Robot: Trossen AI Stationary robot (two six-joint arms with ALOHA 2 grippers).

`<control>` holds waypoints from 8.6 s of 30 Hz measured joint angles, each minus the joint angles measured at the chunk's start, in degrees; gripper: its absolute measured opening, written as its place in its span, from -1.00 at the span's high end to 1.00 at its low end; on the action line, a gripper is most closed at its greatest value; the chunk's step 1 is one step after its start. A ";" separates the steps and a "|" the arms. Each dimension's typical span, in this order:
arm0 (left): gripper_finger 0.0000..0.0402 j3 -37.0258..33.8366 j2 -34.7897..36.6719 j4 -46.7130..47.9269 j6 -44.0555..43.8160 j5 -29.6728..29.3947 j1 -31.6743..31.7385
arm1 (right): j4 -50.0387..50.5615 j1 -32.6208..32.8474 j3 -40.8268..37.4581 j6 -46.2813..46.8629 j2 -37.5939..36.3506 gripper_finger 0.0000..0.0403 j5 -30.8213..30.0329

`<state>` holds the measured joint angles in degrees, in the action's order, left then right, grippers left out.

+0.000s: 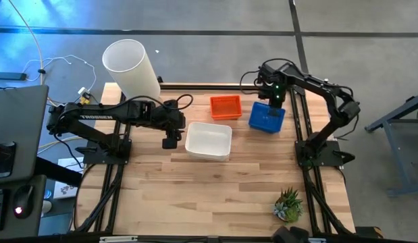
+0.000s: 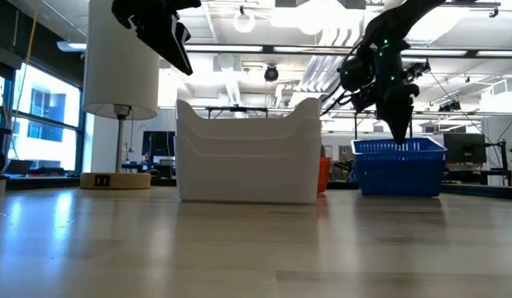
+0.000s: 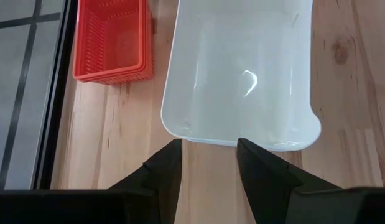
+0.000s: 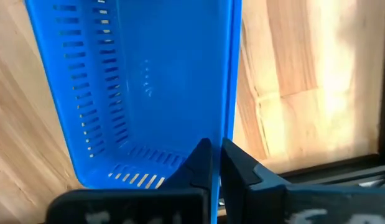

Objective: Stack baskets by color
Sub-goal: Stack the bottom blue bin on the top blue bin, then adjust the stacked white bins, then return to Home Position

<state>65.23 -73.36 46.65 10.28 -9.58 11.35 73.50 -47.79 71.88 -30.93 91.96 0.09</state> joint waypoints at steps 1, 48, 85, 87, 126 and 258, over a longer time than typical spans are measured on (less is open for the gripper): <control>0.30 0.00 0.01 0.00 0.00 0.00 0.00 | 0.04 0.00 0.00 0.10 0.59 1.00 0.01; 0.30 0.00 0.01 0.00 -1.07 0.02 0.00 | -11.11 24.64 -14.18 32.61 -4.21 0.30 6.01; 0.30 -0.02 -5.05 6.70 -8.47 7.24 0.00 | -13.46 20.30 -15.48 30.47 -4.96 0.30 -2.20; 0.30 -0.02 -6.16 6.67 -8.63 7.23 -0.02 | -13.26 22.00 -14.31 31.02 -5.13 0.30 -2.16; 0.30 0.00 -23.76 -18.69 -5.61 8.09 0.13 | -7.92 26.80 -11.80 42.70 -21.90 0.30 -12.39; 0.30 -61.40 71.08 -40.46 -12.51 10.19 -1.64 | -73.71 51.67 -60.19 38.03 -69.22 0.30 -13.58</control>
<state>3.84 -2.28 6.20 -2.23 0.60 9.72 -0.21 3.88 11.69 7.10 22.74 -13.49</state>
